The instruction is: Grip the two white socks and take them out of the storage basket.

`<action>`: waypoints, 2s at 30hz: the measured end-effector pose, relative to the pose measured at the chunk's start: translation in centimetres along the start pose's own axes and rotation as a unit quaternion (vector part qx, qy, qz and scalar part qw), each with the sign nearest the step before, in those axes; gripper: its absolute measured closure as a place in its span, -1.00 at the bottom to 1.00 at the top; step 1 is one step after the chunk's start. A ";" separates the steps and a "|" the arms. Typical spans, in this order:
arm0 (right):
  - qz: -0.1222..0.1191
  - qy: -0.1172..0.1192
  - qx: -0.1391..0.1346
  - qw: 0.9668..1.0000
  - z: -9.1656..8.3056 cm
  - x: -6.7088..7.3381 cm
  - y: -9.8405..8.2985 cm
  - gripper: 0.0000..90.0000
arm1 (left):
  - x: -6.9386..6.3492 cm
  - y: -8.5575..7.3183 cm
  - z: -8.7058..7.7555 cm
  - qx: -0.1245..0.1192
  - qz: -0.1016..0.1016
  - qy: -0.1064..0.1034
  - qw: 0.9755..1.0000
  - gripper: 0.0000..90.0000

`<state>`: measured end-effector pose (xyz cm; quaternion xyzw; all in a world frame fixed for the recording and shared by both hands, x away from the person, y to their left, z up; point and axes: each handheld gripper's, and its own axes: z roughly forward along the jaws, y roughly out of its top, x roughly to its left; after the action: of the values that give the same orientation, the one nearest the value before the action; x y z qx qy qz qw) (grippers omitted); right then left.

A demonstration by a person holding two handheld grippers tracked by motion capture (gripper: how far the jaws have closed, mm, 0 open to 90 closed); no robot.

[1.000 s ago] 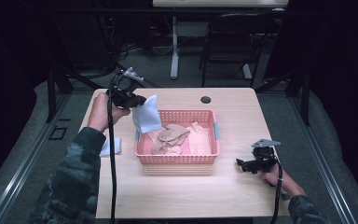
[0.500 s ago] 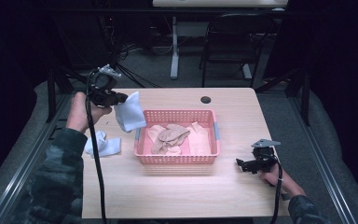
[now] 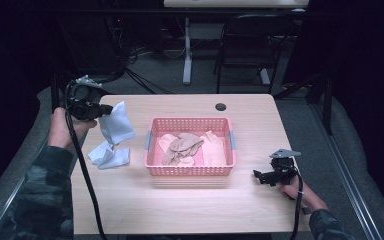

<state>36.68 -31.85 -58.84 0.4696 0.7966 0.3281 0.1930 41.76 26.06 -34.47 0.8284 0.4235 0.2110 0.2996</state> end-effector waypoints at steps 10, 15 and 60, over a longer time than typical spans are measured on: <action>0.003 0.001 -0.001 1.000 0.0 0.0 0.0 -1.00 | 1.7 -2.7 1.0 0.023 -0.021 0.010 0.999 0.99; 0.002 0.000 -0.002 1.000 0.0 0.0 0.0 -1.00 | 2.1 -3.5 1.8 0.029 -0.032 0.010 0.999 0.99; -0.001 0.000 0.000 1.000 0.0 0.0 0.0 -1.00 | 3.3 -11.1 10.4 0.107 -0.132 0.040 0.985 0.28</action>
<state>36.67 -31.86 -58.82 0.4693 0.7969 0.3276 0.1932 43.48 30.66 -49.27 0.7834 0.5610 0.1558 0.2176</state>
